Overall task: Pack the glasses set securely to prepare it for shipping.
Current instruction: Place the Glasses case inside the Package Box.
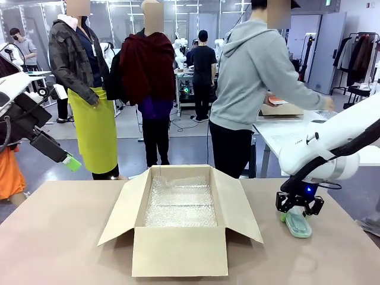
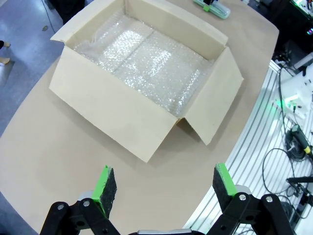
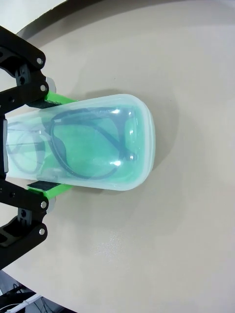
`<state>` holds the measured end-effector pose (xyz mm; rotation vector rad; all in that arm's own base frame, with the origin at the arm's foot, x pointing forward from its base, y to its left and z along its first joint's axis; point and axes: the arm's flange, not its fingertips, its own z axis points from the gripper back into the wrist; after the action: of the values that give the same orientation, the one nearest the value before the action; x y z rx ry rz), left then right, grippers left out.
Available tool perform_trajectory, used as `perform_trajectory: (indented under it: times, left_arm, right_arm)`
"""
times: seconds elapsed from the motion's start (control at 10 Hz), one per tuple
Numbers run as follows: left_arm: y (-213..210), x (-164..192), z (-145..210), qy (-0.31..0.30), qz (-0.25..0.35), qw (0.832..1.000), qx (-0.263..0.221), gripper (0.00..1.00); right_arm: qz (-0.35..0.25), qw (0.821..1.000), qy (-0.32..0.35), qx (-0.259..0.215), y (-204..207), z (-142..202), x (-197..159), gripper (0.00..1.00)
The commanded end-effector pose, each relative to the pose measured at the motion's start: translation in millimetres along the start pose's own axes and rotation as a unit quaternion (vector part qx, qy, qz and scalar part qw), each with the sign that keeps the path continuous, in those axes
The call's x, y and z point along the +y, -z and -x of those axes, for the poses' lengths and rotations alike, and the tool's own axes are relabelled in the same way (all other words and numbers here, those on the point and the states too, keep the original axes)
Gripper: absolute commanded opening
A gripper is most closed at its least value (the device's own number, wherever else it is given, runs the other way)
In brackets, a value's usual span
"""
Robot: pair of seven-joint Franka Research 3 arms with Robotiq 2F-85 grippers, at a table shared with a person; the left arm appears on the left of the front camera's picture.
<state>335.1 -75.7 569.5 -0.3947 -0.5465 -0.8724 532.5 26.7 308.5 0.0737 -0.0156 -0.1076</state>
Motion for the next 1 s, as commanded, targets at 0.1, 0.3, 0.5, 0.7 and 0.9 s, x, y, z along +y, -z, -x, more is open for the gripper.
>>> perform_trajectory:
  times: [0.1,0.3,0.5,0.7,0.9]
  left_arm:
    - [-2.5,1.4,0.1,0.008,0.01,1.0,-0.007,1.0]
    - [-2.5,1.4,0.1,0.008,0.01,1.0,-0.007,1.0]
    - [-2.5,1.4,0.1,0.008,0.01,1.0,-0.007,1.0]
    - [-2.5,1.4,0.1,0.008,0.01,1.0,-0.007,1.0]
    - [-2.5,1.4,0.1,0.008,0.01,1.0,-0.007,1.0]
  right_arm:
    - [0.024,1.0,-0.007,-0.01,-32.1,4.1,18.3,0.35]
    - [0.038,0.998,-0.052,-0.024,-95.7,13.1,35.4,0.35]
    - [0.044,0.993,-0.102,-0.033,-139.6,19.4,53.2,0.35]
    - [0.07,0.978,-0.196,-0.025,-168.3,20.1,80.4,0.35]
    - [0.09,0.902,-0.423,-0.014,-185.8,20.1,124.8,0.35]
